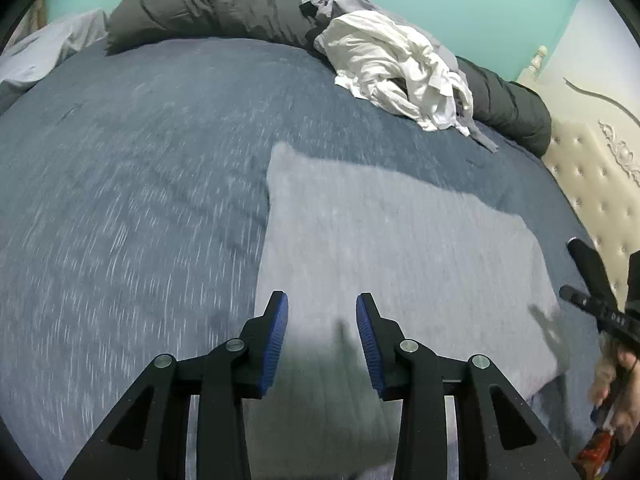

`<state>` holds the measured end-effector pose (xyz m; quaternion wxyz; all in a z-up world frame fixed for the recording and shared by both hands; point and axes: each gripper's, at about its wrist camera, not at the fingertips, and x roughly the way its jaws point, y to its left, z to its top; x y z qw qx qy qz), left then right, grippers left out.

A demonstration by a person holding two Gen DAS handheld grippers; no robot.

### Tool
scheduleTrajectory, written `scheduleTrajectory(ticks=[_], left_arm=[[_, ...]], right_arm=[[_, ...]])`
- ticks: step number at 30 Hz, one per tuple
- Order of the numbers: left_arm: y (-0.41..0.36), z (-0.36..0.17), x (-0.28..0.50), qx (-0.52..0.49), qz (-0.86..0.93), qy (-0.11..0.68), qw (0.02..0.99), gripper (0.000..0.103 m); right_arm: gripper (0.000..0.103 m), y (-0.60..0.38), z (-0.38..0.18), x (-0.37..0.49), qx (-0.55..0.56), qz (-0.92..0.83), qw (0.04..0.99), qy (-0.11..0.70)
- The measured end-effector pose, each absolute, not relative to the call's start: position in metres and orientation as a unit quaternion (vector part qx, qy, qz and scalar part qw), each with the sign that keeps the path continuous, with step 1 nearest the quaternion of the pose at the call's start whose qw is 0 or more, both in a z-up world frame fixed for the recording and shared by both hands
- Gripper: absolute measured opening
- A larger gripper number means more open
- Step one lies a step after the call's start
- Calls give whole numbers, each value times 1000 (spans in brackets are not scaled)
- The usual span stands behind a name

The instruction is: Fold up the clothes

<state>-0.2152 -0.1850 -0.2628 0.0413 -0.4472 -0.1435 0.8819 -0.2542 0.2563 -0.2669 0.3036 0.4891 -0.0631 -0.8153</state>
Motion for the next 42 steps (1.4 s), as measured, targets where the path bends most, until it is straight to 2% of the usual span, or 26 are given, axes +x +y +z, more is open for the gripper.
scheduleTrajectory(ticks=[6,12,17,22,26,32,37,42], left_arm=[[-183,-273,-170,-436,882,-173,42,42],[-178,-283,-154,-430,888,-158,41,43],[-176,-283,-150,-425,890,-159,55,44],[-176,-279,-147,-419,892,-155,68,44],[-179,-278,-145,-417,893,-157,71,44],[-186,-281,-143,-416,891,-169,74,44],[-193,-283,-142,-417,888,-180,75,44],[-199,-278,-140,-415,887,-187,76,44]], right_arm=[[10,220,-277,-211,498,-802,321,-79],[10,190,-286,-198,500,-808,305,-64],[10,169,-316,-191,523,-804,280,-29],[7,166,-345,-184,528,-808,260,-28],[7,158,-348,-176,513,-823,245,-1],[7,155,-347,-178,520,-820,241,-6],[7,161,-315,-195,500,-828,248,-46],[7,139,-331,-208,515,-822,243,-10]])
